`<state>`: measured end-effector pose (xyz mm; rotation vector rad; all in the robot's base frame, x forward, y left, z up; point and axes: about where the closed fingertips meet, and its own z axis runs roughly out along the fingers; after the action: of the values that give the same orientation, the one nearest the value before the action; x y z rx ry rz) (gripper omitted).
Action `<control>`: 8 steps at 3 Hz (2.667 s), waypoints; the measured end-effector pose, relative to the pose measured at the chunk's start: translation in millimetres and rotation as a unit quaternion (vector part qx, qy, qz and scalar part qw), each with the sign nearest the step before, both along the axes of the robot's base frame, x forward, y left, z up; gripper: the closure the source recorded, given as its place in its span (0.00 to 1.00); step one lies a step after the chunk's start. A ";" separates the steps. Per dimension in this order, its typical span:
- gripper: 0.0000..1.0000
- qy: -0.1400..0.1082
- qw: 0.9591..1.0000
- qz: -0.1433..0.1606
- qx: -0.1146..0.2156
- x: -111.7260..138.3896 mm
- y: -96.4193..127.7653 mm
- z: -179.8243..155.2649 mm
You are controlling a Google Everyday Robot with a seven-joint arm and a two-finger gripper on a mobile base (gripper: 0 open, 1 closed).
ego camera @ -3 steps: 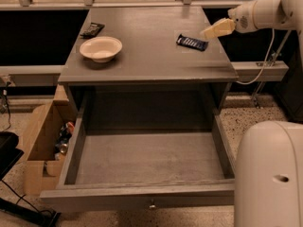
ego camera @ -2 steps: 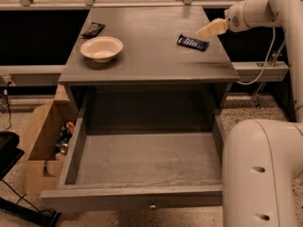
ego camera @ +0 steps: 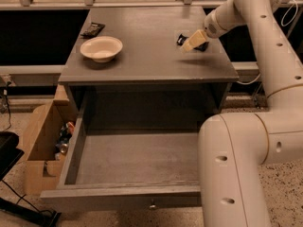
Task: Place rxbar blueberry into top drawer
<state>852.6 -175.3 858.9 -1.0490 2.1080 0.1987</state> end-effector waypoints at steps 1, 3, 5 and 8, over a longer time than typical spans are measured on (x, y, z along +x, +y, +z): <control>0.00 0.036 0.999 0.007 -0.012 -4.0 12.8 -23.8; 0.00 0.059 0.998 0.003 0.007 -7.1 14.5 -39.3; 0.42 0.063 0.998 0.005 0.007 -5.5 18.8 -45.5; 1.00 0.063 0.998 0.005 0.007 -10.6 20.8 -32.0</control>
Offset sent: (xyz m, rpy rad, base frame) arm 0.1348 -0.0470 0.0189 0.0576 0.1675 0.0014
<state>842.0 -154.5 827.0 -1.0637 2.2099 0.2909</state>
